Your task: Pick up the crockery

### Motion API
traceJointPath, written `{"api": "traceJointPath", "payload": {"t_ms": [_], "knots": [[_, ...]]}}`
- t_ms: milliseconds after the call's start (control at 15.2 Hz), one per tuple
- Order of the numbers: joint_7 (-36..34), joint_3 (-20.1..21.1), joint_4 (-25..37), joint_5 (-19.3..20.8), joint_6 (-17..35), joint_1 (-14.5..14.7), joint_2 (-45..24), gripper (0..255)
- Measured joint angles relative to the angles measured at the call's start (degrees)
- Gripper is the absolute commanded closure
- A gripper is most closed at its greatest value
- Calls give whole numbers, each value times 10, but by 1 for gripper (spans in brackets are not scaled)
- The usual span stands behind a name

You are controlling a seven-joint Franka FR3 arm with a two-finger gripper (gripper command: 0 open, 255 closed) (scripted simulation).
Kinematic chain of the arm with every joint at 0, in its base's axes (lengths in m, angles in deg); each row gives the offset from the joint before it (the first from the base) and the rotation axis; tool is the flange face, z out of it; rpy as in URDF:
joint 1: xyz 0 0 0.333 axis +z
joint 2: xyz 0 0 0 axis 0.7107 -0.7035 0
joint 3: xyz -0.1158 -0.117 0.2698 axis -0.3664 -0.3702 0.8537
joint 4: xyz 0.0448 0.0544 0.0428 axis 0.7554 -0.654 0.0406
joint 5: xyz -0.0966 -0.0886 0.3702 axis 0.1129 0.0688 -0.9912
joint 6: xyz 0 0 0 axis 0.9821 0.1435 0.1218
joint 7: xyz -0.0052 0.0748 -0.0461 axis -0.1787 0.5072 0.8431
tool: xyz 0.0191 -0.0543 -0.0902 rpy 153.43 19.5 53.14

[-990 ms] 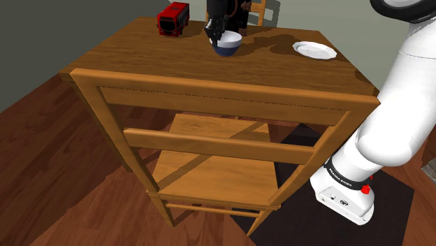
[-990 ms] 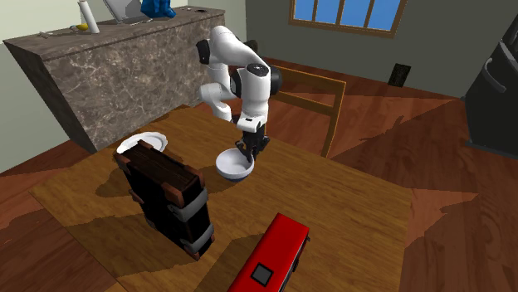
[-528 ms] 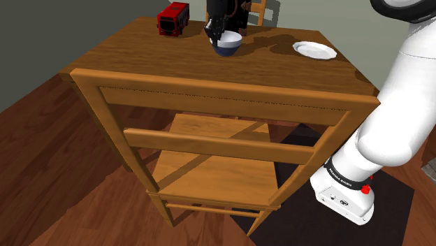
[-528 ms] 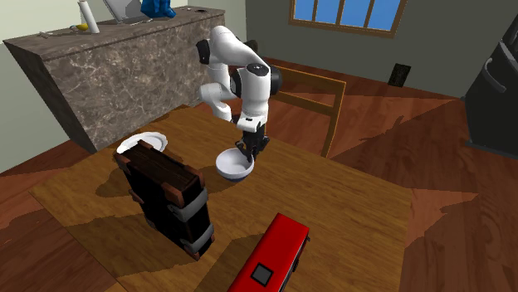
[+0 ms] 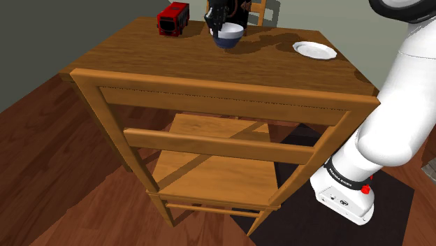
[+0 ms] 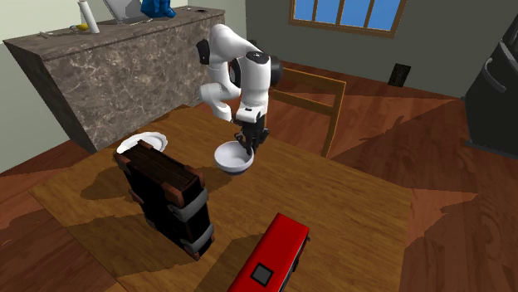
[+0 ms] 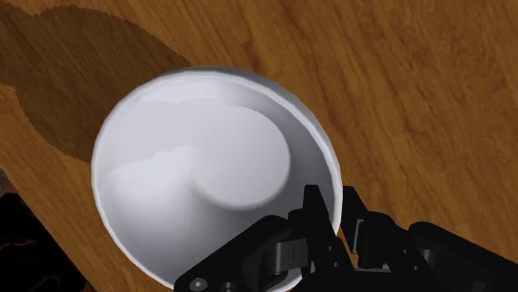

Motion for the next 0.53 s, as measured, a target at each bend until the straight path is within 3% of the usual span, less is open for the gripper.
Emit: {"api": "traceJointPath", "payload": {"t_ms": [528], "knots": [[5, 1, 82, 1, -66, 3, -16, 255]]}}
